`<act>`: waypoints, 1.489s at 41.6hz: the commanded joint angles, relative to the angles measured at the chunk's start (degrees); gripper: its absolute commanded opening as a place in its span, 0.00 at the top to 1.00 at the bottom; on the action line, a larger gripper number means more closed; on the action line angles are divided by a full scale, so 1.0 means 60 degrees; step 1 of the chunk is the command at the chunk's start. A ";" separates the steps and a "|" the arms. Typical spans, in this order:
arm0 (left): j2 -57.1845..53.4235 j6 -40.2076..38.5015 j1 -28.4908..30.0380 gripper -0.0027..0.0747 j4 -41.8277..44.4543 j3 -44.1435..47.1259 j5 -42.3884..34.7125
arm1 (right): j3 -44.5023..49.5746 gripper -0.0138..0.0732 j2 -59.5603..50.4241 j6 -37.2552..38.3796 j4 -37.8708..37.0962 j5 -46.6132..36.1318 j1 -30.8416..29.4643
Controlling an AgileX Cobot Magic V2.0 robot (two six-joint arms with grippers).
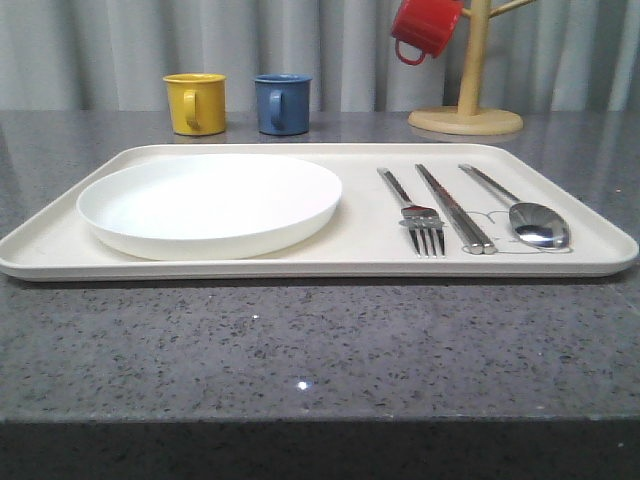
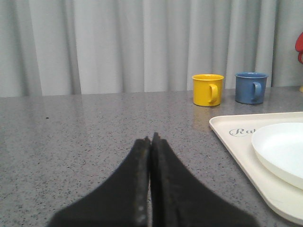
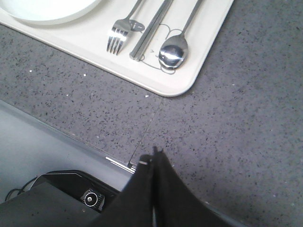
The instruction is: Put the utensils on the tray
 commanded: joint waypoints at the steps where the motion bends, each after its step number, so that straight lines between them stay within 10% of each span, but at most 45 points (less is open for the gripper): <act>1: -0.0202 -0.0135 0.0009 0.99 0.0022 -0.0016 -0.0683 | -0.0217 0.92 0.0020 -0.0009 -0.0049 -0.0515 -0.0002; 34: -0.0202 -0.0135 0.0009 0.99 0.0022 -0.0016 -0.0683 | 0.0115 0.92 -0.0242 -0.0085 -0.0352 -0.0790 -0.0195; 51: -0.0202 -0.0135 0.0009 0.99 0.0022 -0.0016 -0.0683 | 0.6115 0.92 -0.4704 -0.0085 -0.0370 -0.8550 -0.3149; 62: -0.0202 -0.0135 0.0009 0.99 0.0022 -0.0016 -0.0683 | 0.8200 0.92 -0.6045 -0.0085 -0.0190 -1.0754 -0.3956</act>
